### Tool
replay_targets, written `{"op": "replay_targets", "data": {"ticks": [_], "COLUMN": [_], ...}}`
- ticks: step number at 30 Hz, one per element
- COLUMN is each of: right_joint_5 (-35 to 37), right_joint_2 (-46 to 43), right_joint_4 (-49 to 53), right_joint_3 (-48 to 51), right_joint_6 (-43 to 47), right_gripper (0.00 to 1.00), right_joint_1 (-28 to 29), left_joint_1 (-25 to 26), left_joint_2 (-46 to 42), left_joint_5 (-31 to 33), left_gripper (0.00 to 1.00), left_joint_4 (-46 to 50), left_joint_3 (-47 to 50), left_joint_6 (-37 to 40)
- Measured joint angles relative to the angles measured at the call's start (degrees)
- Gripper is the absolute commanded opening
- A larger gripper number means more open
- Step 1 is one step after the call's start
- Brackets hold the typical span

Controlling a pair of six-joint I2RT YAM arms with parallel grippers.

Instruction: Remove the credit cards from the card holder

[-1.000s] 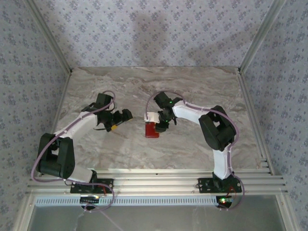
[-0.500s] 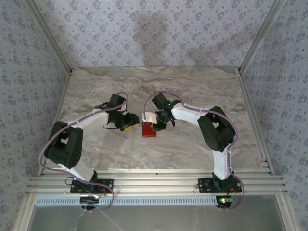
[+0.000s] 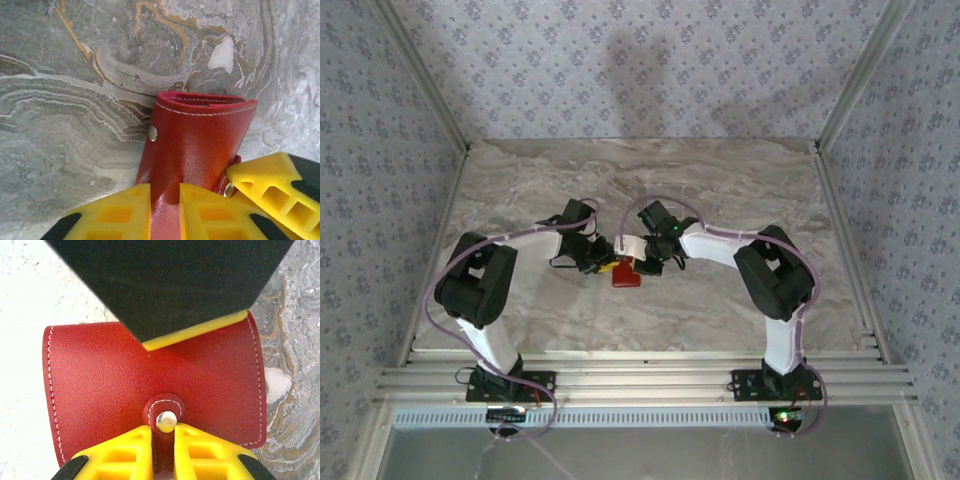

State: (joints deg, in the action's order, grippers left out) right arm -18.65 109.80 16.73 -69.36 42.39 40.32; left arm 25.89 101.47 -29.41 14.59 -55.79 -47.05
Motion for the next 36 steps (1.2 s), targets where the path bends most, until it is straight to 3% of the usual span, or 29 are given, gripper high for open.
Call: {"op": "replay_targets", "data": {"ticks": [15, 26, 31, 36], "right_joint_5": [-0.7, 0.6, 4.6, 12.0], "right_joint_2": [-1.4, -5.9, -9.3, -9.7], "right_joint_4": [-5.0, -11.4, -11.3, -6.5], "right_joint_3": [3.5, 8.6, 9.0, 5.2], "right_joint_6": [-2.6, -6.7, -13.8, -28.6], "right_gripper": [0.13, 0.51, 0.53, 0.54], "right_joint_1": [0.1, 0.7, 1.5, 4.1], "left_joint_1": [0.0, -0.4, -2.4, -5.6], "left_joint_2": [-1.6, -4.6, -4.7, -6.3], "left_joint_5": [1.6, 2.4, 2.7, 3.1], "left_gripper": [0.12, 0.11, 0.11, 0.11], "left_joint_4": [0.2, 3.6, 4.5, 5.6], "left_joint_3": [0.0, -0.3, -0.3, -0.3], "left_joint_6": [-1.6, -0.4, 0.2, 1.2]}}
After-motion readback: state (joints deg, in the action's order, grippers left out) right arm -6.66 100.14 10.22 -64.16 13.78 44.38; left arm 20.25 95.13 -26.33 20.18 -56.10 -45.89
